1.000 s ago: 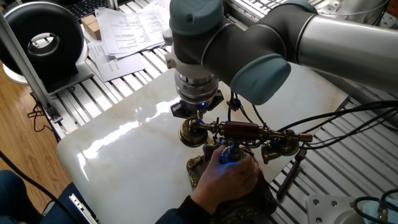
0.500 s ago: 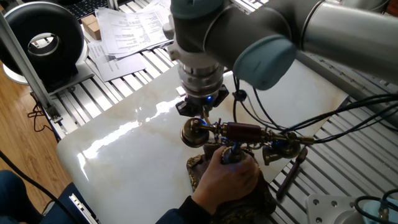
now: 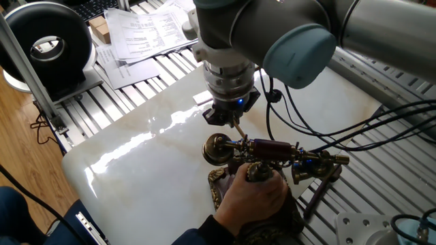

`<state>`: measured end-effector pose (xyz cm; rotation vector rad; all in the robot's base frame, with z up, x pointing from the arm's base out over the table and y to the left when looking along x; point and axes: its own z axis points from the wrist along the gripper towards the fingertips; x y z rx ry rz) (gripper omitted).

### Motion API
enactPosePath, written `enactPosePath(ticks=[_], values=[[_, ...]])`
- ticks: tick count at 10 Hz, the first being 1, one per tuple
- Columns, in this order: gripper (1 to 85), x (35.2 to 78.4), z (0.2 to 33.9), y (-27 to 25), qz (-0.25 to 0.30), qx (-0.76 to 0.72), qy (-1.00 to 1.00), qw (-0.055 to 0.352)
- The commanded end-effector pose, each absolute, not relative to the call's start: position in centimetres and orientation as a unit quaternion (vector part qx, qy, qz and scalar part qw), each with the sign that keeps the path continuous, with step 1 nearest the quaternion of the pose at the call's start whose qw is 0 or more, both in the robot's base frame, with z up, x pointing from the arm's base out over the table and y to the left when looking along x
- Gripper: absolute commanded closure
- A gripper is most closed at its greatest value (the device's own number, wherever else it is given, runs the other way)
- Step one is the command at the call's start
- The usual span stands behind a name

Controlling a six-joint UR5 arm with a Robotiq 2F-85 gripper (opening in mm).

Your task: Dial a number on an old rotary phone

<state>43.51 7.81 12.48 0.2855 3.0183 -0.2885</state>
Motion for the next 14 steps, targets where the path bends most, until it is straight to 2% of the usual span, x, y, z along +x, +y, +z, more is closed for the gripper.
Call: enactPosePath(ticks=[1, 4, 7, 9, 11, 14], values=[[84.3, 43.3, 12.6, 7.6, -0.095, 0.082, 0.991, 0.043], [84.3, 43.8, 12.2, 7.8, -0.087, 0.086, 0.991, 0.048], [84.3, 48.6, 11.4, 5.7, -0.106, 0.046, 0.99, 0.084], [84.3, 51.0, 10.7, 5.3, -0.096, 0.035, 0.99, 0.092], [84.3, 51.5, 9.7, 5.5, -0.087, 0.029, 0.992, 0.089], [84.3, 50.0, 9.9, 6.4, -0.072, 0.036, 0.994, 0.07]])
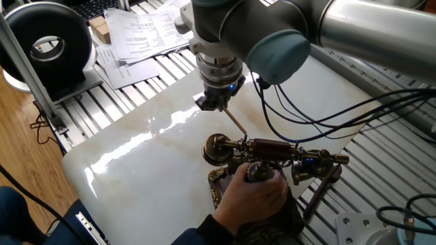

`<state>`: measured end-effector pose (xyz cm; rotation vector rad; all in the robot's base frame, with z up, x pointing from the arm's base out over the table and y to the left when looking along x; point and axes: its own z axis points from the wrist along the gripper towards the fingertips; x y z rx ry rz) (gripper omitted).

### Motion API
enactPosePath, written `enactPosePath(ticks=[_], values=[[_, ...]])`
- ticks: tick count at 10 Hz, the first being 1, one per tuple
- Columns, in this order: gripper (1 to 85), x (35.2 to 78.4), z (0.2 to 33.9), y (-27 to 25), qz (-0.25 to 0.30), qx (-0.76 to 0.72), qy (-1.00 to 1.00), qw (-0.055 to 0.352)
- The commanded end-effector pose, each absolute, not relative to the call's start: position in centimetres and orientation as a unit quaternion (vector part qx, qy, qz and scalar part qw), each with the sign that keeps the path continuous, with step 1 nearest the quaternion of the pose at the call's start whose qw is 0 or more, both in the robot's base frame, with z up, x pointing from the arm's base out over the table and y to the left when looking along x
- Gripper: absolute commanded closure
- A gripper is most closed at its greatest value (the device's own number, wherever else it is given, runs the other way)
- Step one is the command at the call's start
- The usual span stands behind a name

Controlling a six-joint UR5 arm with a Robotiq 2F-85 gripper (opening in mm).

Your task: Dial a number on an old rotary phone

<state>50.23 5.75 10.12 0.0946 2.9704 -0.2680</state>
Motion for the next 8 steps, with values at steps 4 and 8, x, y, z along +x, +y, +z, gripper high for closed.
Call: enactPosePath(ticks=[4, 8], values=[[84.3, 49.1, 9.9, 6.6, -0.074, 0.038, 0.995, 0.06], [84.3, 49.9, 9.7, 7.0, -0.065, 0.03, 0.995, 0.069]])
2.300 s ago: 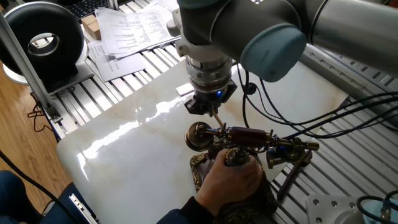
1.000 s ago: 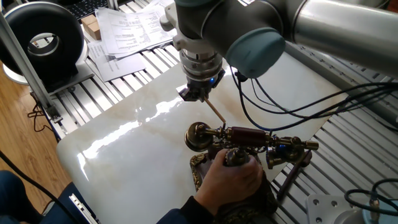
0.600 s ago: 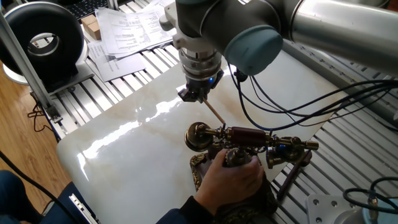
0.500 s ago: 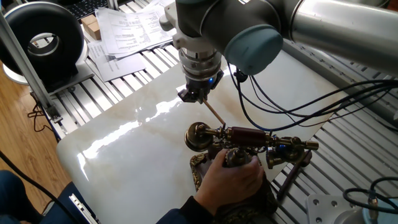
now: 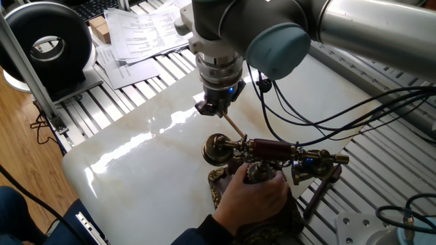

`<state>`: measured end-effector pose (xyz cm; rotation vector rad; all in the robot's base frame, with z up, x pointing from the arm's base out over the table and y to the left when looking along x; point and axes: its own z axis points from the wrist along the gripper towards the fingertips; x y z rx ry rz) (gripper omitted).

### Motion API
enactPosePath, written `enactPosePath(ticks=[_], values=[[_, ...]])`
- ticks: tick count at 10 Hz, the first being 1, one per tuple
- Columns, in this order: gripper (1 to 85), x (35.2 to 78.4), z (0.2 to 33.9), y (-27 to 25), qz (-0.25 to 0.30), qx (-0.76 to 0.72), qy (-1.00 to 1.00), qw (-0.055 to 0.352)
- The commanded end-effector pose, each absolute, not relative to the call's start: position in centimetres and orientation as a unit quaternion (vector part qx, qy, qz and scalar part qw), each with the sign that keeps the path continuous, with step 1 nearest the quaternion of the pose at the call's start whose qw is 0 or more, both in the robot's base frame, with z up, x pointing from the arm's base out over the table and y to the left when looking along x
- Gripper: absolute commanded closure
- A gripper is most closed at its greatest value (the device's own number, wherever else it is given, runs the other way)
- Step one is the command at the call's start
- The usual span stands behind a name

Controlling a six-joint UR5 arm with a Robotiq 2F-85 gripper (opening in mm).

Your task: Dial a number on an old rotary phone

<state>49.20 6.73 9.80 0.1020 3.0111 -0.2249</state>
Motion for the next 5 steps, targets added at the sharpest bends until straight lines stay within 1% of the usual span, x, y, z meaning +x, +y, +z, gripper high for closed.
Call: enactPosePath(ticks=[1, 5], values=[[84.3, 51.08, 9.08, 6.76, -0.061, 0.022, 0.995, 0.077], [84.3, 51.75, 8.63, 6.72, -0.054, 0.011, 0.995, 0.079]])
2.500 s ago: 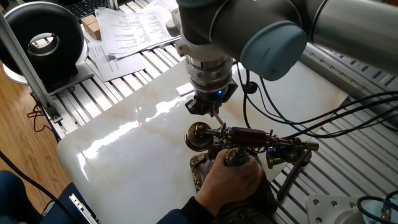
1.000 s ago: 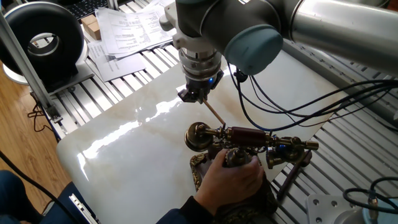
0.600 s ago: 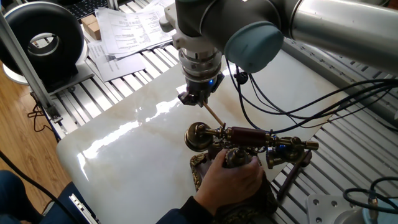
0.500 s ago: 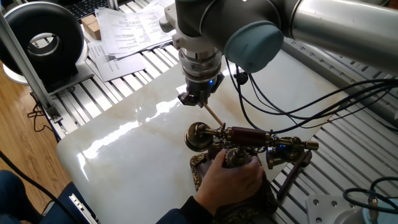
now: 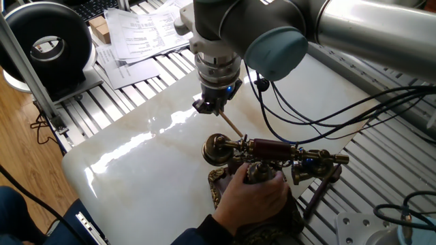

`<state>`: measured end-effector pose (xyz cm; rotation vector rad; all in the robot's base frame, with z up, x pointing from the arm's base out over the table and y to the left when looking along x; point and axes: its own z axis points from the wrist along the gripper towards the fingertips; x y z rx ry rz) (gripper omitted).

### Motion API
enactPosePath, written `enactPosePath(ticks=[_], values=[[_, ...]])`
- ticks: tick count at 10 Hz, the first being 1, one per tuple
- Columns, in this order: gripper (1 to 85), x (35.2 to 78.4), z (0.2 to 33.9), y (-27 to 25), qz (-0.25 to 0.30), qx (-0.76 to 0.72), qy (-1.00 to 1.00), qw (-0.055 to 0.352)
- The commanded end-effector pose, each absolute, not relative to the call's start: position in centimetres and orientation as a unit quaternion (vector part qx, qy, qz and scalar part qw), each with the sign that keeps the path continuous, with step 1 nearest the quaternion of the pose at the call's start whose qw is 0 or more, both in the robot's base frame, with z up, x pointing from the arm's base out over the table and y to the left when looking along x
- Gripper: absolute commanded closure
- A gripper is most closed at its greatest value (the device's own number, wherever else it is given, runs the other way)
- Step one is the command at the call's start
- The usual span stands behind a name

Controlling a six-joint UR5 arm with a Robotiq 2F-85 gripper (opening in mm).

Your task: Dial a number on an old rotary phone

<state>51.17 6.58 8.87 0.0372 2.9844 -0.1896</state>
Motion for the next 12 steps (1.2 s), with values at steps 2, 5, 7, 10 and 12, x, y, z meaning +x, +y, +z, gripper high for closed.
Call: enactPosePath(ticks=[2, 5, 7, 10, 12], values=[[84.3, 50.7, 9.4, 6.7, -0.052, 0.011, 0.996, 0.073], [84.3, 50.8, 9.3, 7.0, -0.043, 0.023, 0.996, 0.076], [84.3, 51.7, 9.4, 7.6, -0.029, 0.058, 0.993, 0.094], [84.3, 52.8, 9.6, 8.8, -0.001, 0.085, 0.99, 0.115], [84.3, 52.9, 9.7, 7.7, -0.024, 0.072, 0.99, 0.118]])
